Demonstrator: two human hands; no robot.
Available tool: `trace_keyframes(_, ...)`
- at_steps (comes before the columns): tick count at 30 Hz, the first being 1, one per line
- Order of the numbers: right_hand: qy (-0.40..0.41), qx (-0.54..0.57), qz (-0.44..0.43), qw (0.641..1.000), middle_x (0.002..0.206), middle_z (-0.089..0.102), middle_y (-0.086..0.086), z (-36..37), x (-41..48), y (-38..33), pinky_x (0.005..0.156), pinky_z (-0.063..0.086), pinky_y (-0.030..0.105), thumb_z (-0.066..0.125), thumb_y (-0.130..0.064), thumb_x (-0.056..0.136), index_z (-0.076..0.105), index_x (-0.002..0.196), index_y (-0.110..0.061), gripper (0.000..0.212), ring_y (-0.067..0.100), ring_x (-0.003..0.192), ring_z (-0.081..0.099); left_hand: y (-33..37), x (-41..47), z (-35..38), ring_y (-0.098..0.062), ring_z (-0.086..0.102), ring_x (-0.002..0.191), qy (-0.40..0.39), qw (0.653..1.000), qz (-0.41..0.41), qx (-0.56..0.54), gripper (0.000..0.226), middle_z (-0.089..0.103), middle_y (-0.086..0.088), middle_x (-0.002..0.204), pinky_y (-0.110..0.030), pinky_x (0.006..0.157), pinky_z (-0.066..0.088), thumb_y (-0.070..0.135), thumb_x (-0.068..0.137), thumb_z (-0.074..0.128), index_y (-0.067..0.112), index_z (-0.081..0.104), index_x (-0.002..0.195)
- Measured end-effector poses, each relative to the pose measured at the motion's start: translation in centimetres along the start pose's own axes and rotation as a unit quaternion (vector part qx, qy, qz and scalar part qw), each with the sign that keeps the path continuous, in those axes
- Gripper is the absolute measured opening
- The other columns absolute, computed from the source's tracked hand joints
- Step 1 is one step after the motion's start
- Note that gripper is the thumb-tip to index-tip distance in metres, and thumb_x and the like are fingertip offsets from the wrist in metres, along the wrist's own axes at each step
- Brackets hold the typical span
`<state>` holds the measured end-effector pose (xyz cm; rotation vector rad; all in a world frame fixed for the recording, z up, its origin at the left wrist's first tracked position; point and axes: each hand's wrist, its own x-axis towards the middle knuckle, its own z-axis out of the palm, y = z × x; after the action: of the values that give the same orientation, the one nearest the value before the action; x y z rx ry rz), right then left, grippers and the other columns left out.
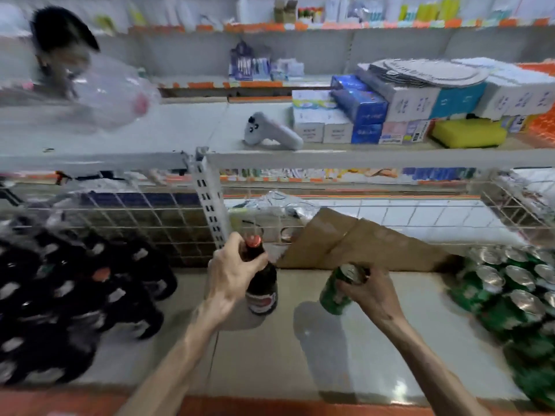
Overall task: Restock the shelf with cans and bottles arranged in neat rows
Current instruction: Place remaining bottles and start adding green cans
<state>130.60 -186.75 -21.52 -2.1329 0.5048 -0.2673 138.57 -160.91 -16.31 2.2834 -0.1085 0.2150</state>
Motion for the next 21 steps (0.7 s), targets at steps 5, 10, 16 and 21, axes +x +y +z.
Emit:
trace_keyframes(5, -0.081, 0.047, -0.017, 0.995, 0.076, 0.065, -0.016, 6.0, -0.1, -5.7, 0.052, 0.040, 0.003, 0.083, -0.019, 0.077, 0.066, 0.086, -0.020, 0.019, -0.008, 0.070, 0.056, -3.5, -0.6, -7.2, -0.027, 0.061, 0.067, 0.083, 0.995, -0.045, 0.032, 0.050, 0.064, -0.001, 0.071, -0.035, 0.057, 0.047, 0.052, 0.075, 0.080, 0.017, 0.045, 0.079)
trace_keyframes(10, -0.130, 0.044, -0.052, 0.989, 0.078, 0.068, -0.015, 10.2, -0.9, -9.7, 0.057, 0.044, 0.004, 0.086, -0.024, 0.074, 0.069, 0.090, -0.019, 0.025, -0.005, 0.075, 0.061, -6.7, -2.5, -12.3, -0.017, 0.061, 0.063, 0.105, 0.993, -0.045, 0.024, 0.047, 0.062, 0.004, 0.067, -0.027, 0.050, 0.039, 0.051, 0.077, 0.079, 0.020, 0.044, 0.076)
trace_keyframes(16, -0.153, 0.016, -0.089, 0.984, 0.089, 0.065, -0.009, 13.9, -2.1, -12.5, 0.062, 0.042, 0.007, 0.086, -0.021, 0.073, 0.060, 0.102, -0.021, 0.039, 0.001, 0.077, 0.059, -10.2, -4.6, -16.5, -0.010, 0.068, 0.068, 0.084, 0.994, -0.063, -0.036, 0.039, 0.071, 0.004, 0.071, -0.029, 0.060, 0.054, 0.048, 0.078, 0.079, 0.023, 0.050, 0.076)
trace_keyframes(21, -0.125, -0.001, -0.104, 0.987, 0.094, 0.063, -0.003, 16.6, -3.0, -13.6, 0.071, 0.046, 0.016, 0.088, -0.019, 0.070, 0.056, 0.097, -0.023, 0.042, 0.012, 0.084, 0.060, -12.8, -6.3, -18.8, -0.003, 0.073, 0.072, 0.049, 0.993, -0.063, -0.088, 0.030, 0.075, 0.006, 0.073, -0.029, 0.070, 0.056, 0.029, 0.082, 0.081, 0.017, 0.054, 0.079)
